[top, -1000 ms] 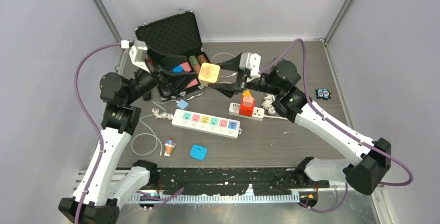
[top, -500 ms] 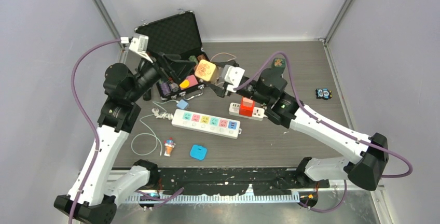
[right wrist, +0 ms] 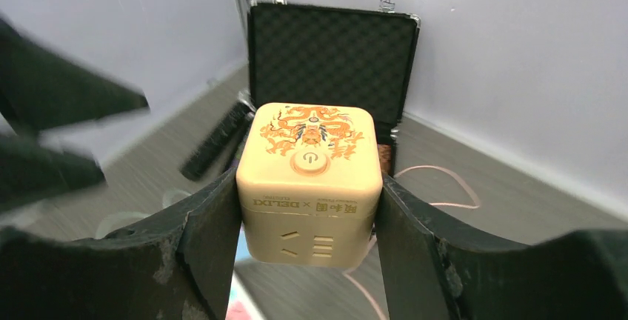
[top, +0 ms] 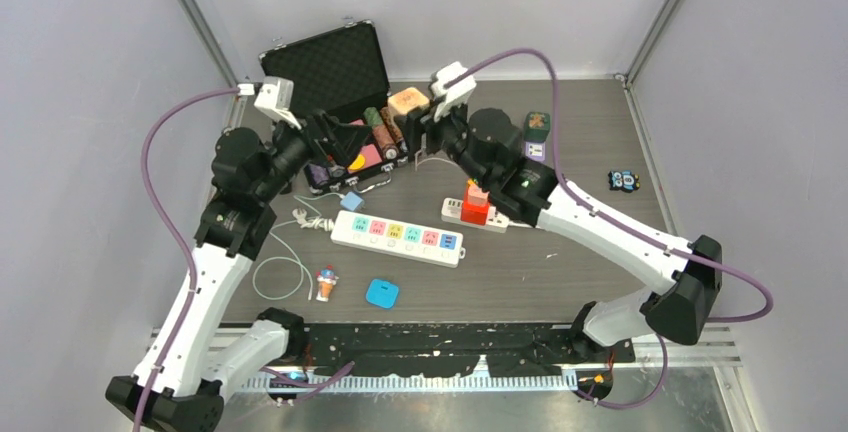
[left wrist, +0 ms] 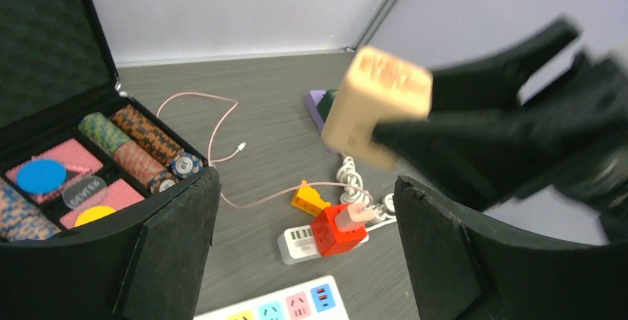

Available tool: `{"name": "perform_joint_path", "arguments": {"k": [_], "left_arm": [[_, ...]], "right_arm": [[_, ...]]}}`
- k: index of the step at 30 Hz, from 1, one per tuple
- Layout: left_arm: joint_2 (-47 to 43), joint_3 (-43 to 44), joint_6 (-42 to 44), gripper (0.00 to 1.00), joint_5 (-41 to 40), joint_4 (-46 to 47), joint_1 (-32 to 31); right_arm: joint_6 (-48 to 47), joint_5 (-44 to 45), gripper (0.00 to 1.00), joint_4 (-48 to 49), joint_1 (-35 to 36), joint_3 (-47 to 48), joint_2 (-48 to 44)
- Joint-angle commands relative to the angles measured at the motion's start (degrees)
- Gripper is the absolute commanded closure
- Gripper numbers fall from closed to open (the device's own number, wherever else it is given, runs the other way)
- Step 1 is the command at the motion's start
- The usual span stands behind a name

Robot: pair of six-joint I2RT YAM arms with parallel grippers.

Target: Insert the plug

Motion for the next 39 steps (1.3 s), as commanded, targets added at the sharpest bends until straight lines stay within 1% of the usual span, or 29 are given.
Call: {"name": "perform_joint_path", "arguments": {"k": [1,2,3,4,5,7,11,13,16,20,24,29,31,35,36,38,39], "left_arm": [[-2.03,-6.15,6.06,0.15,6.49,16.23,-0.10],[-2.12,-7.22,6.23,0.16,7.42,18.70,-0.10],[-2.20,-8.44,5.83,0.15,7.82,21.75,-0.13],[-2.29,-9.64,4.80,0.14,8.27,24.45,-0.11],[-2.26,-10.67,3.97,0.14,8.91,27.02,-0.15],[-1.79,-12.31,3.44,0.14,8.72,32.43,-1.09],[0.98,-12.74,7.89,0.12,1.45,37.96,-5.78],[2.81,-12.61,8.43,0.12,-2.43,41.28,-8.23],[6.21,-10.78,8.55,0.11,-4.85,42.92,-11.31],[9.26,-10.21,10.01,0.12,-9.16,44.63,-14.15],[11.29,-9.30,9.60,0.12,-9.82,45.38,-15.38],[13.09,-8.77,6.25,0.16,-10.72,46.55,-16.31],[13.81,-8.53,4.32,0.20,-10.80,46.83,-16.41],[14.45,-8.80,0.91,0.39,-10.33,47.11,-16.37],[14.44,-8.93,0.23,0.42,-9.62,46.94,-16.40],[14.35,-9.57,-0.97,0.42,-8.24,46.70,-16.36],[14.30,-9.86,-1.26,0.40,-7.39,46.65,-16.37]], "right_arm": [[23.21,2.18,0.95,-6.41,-3.58,8.98,-0.97],[26.28,0.81,0.95,-6.93,-4.44,9.24,-0.88],[31.43,-1.74,0.95,-7.08,-6.02,9.19,-0.89],[33.77,-2.78,0.95,-7.94,-6.63,9.34,-0.84],[37.90,-3.80,0.95,-10.00,-7.58,9.68,-0.61],[43.10,-3.97,0.95,-13.95,-8.36,11.49,-0.10],[52.11,-4.84,0.95,-20.20,-8.88,15.31,1.06],[55.36,-5.89,0.95,-22.12,-9.08,16.71,1.62],[59.92,-7.18,0.95,-23.11,-9.64,17.14,1.54],[63.41,-8.67,0.95,-24.46,-10.07,17.39,1.36],[65.29,-10.31,0.95,-24.70,-10.25,17.22,1.47],[66.85,-11.77,0.95,-24.70,-10.39,16.84,1.98],[67.02,-12.01,0.95,-24.54,-10.44,16.87,2.22],[66.91,-12.44,0.95,-24.56,-10.52,16.88,2.38],[66.89,-12.44,0.95,-24.59,-10.59,16.77,2.39],[66.85,-12.59,0.95,-24.69,-10.83,16.72,2.26],[66.84,-12.77,0.95,-24.64,-10.96,16.71,2.27]]}}
